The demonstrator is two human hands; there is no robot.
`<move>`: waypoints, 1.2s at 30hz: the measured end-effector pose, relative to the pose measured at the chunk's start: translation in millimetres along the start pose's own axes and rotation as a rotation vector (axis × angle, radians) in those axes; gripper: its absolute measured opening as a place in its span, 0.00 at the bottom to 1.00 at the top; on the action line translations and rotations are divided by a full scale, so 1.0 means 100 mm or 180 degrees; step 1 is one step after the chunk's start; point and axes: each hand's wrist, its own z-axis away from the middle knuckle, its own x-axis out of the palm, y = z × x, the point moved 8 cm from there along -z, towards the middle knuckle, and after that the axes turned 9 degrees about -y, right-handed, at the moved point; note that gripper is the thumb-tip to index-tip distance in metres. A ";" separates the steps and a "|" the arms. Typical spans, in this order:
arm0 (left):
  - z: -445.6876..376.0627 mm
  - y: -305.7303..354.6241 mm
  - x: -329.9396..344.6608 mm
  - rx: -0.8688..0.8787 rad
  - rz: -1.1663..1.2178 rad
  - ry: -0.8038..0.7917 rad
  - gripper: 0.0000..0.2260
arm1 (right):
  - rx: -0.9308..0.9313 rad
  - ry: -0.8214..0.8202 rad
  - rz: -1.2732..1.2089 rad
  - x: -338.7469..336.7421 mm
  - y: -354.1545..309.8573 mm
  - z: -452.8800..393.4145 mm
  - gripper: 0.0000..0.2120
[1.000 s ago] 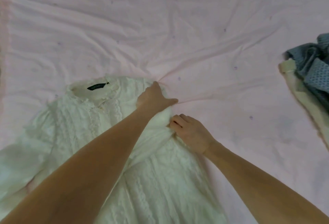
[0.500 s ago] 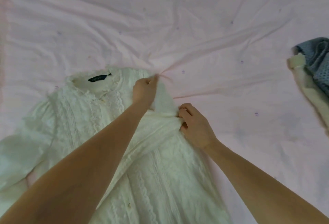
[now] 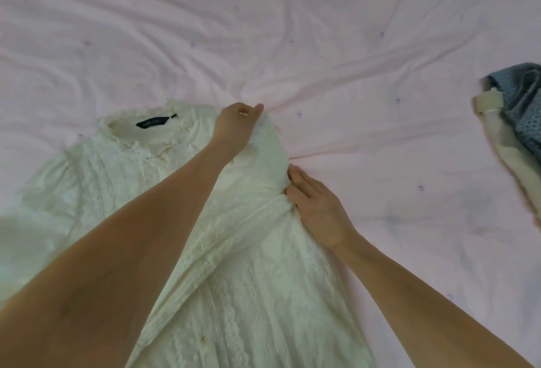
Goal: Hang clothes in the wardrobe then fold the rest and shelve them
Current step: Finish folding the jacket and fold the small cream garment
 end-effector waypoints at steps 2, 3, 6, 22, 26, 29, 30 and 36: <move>0.23 -0.10 -0.06 -0.0058 0.0026 0.0249 0.20 | -0.0034 0.0312 0.0212 -0.07 -0.04 0.02 0.12; 0.35 -0.16 -0.08 -0.0156 -0.0143 0.0274 0.22 | -0.0097 0.0456 0.0328 -0.11 -0.06 0.04 0.12; 0.58 -0.37 -0.01 -0.0237 -0.1039 -0.0326 0.19 | -0.0404 0.0404 0.0565 -0.14 -0.22 0.06 0.14; 1.13 -1.00 -0.47 -0.0192 -0.0528 -0.0811 0.20 | 0.0379 -0.0062 0.0632 0.07 -0.11 0.25 0.18; 1.22 -1.07 -0.47 -0.0757 0.0527 -0.0785 0.18 | 0.1391 0.0113 0.0511 0.07 -0.34 0.31 0.17; 1.36 -1.15 -0.49 -0.0879 -0.0613 -0.1274 0.28 | 0.2496 0.1135 -0.1504 0.10 -0.65 0.55 0.09; 1.41 -1.20 -0.53 -0.0902 -0.0716 -0.1384 0.31 | 0.2937 0.1098 -0.2648 0.33 -0.79 0.61 0.10; 1.60 -1.24 -0.59 -0.0675 0.0315 -0.1518 0.22 | 0.3350 0.1232 -0.5100 0.85 -1.31 0.49 0.10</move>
